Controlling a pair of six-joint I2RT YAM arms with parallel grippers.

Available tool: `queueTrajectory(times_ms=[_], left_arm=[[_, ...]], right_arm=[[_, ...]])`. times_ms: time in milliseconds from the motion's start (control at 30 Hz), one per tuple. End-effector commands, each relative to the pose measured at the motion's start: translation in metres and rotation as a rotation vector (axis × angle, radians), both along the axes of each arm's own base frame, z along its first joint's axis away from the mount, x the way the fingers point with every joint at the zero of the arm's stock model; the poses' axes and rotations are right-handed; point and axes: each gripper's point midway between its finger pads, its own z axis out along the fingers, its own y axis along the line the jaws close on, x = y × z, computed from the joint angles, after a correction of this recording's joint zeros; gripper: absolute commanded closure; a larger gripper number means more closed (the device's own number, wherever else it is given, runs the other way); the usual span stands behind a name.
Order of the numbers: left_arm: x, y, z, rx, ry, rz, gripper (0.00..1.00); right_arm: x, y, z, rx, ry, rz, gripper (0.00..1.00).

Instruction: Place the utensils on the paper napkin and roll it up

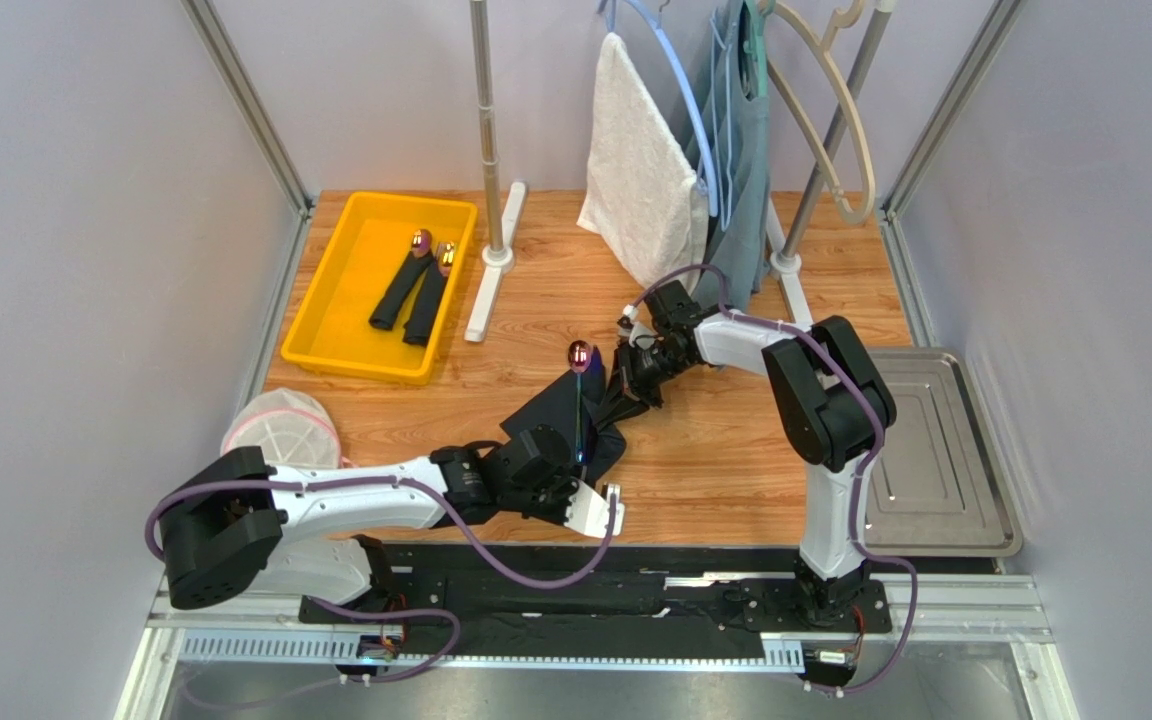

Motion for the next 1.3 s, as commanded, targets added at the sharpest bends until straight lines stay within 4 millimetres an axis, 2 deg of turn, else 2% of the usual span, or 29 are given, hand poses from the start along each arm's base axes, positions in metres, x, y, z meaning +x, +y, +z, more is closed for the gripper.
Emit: queueTrajectory(times_ms=[0,167,200,267,300,400,567,600,700,900,1100,1267], left_arm=[[0.014,-0.017,0.028,-0.084,-0.057,0.029,0.9],[0.027,-0.015,0.037,-0.113,-0.031,0.086,1.0],[0.03,-0.019,0.043,-0.129,-0.019,0.092,1.0],[0.04,-0.016,0.039,-0.119,0.01,0.135,1.0],[0.049,-0.016,0.044,-0.131,0.012,0.156,1.0],[0.066,-0.018,0.042,-0.138,0.057,0.204,1.0],[0.08,-0.023,0.035,-0.127,0.152,0.243,1.0],[0.086,-0.025,0.039,-0.133,0.165,0.25,1.0],[0.095,-0.028,0.028,-0.094,0.211,0.276,1.0],[0.103,-0.03,0.016,-0.039,0.255,0.304,1.0],[0.111,-0.027,0.006,0.037,0.277,0.357,1.0],[0.109,-0.022,-0.001,0.094,0.333,0.414,1.0]], right_arm=[[0.001,-0.001,0.019,0.031,-0.05,0.01,1.0],[-0.001,-0.002,0.022,0.036,-0.057,0.016,1.0],[-0.001,-0.003,0.022,0.038,-0.058,0.015,1.0],[-0.003,-0.003,0.024,0.04,-0.062,0.021,1.0],[-0.002,-0.003,0.025,0.04,-0.065,0.02,1.0],[-0.003,-0.004,0.027,0.044,-0.073,0.025,1.0],[-0.007,-0.007,0.029,0.043,-0.066,0.024,1.0],[-0.005,-0.009,0.03,0.044,-0.065,0.017,1.0],[-0.008,-0.01,0.031,0.052,-0.054,0.017,1.0],[-0.014,-0.006,0.035,0.1,-0.008,0.011,1.0],[-0.015,-0.003,0.027,0.091,0.011,0.011,1.0],[-0.018,0.003,0.021,0.054,0.003,0.038,1.0]])
